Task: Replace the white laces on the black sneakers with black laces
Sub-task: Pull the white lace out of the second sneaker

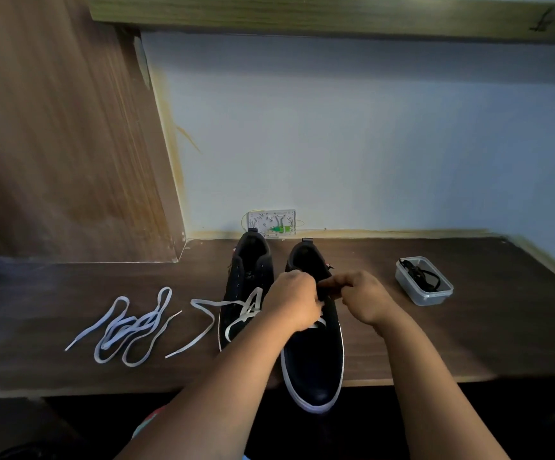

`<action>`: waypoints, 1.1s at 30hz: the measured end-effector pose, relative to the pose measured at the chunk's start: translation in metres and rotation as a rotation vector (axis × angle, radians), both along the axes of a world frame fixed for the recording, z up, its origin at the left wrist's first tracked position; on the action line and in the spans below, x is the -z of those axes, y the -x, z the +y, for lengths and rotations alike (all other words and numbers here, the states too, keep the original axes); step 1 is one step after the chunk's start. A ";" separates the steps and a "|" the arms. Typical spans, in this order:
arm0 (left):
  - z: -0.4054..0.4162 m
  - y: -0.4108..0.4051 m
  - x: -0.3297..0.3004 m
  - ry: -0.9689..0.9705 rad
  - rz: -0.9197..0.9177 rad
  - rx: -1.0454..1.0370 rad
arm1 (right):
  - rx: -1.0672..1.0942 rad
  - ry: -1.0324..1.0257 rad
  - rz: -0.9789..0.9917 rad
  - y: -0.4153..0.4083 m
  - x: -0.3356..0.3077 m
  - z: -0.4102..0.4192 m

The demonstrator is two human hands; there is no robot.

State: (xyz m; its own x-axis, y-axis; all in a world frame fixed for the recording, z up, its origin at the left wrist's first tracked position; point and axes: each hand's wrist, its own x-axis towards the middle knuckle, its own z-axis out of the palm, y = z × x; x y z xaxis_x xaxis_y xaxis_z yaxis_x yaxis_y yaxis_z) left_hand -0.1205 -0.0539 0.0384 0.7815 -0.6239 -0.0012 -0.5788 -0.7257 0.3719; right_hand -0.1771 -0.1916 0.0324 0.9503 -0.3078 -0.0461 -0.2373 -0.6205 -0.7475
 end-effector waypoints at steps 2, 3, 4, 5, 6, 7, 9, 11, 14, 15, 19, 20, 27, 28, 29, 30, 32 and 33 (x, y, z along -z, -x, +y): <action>0.000 0.001 -0.006 0.176 0.375 -0.076 | -0.027 -0.053 0.018 0.001 0.002 -0.003; -0.001 0.002 -0.010 0.337 0.590 -0.182 | -0.049 -0.088 0.020 0.001 0.004 -0.004; -0.001 0.002 -0.015 0.502 0.767 -0.307 | -0.072 -0.143 0.017 0.000 0.005 -0.006; 0.000 0.002 -0.020 0.639 0.890 -0.397 | -0.096 -0.201 0.015 0.001 0.005 -0.007; 0.002 -0.001 -0.024 0.753 0.977 -0.421 | -0.116 -0.250 0.015 0.001 0.006 -0.008; 0.005 -0.004 -0.029 0.841 1.043 -0.390 | -0.129 -0.263 0.016 0.001 0.006 -0.008; 0.012 -0.009 -0.038 0.972 1.151 -0.232 | -0.134 -0.164 -0.005 0.001 0.006 -0.007; 0.019 -0.011 -0.046 1.060 1.183 -0.133 | -0.147 -0.026 -0.048 -0.001 0.009 -0.005; 0.020 -0.014 -0.041 1.027 0.990 -0.183 | -0.186 0.043 -0.072 -0.001 0.010 0.000; 0.020 -0.016 -0.036 0.938 0.848 -0.205 | -0.183 0.013 -0.068 0.001 0.008 -0.001; 0.020 -0.019 -0.009 0.323 0.148 -0.050 | -0.002 -0.519 -0.168 0.014 -0.009 -0.022; 0.020 -0.020 -0.005 0.214 0.064 -0.002 | 0.050 -0.648 -0.230 0.019 -0.015 -0.030; 0.020 -0.015 -0.001 0.060 0.072 0.069 | 0.176 -1.217 -0.532 0.034 -0.034 -0.057; 0.020 -0.015 -0.002 0.083 0.067 0.040 | 0.185 -1.192 -0.500 0.032 -0.033 -0.053; 0.020 -0.017 -0.002 0.107 0.060 -0.001 | 0.207 -1.124 -0.455 0.028 -0.031 -0.046; 0.021 -0.018 -0.002 0.125 0.062 -0.045 | 0.235 -1.024 -0.401 0.022 -0.026 -0.038; 0.023 -0.021 -0.002 0.120 0.107 -0.085 | 0.227 -0.751 -0.353 0.013 -0.016 -0.024; 0.024 -0.023 -0.001 0.081 0.135 -0.074 | 0.180 -0.587 -0.332 0.010 -0.010 -0.019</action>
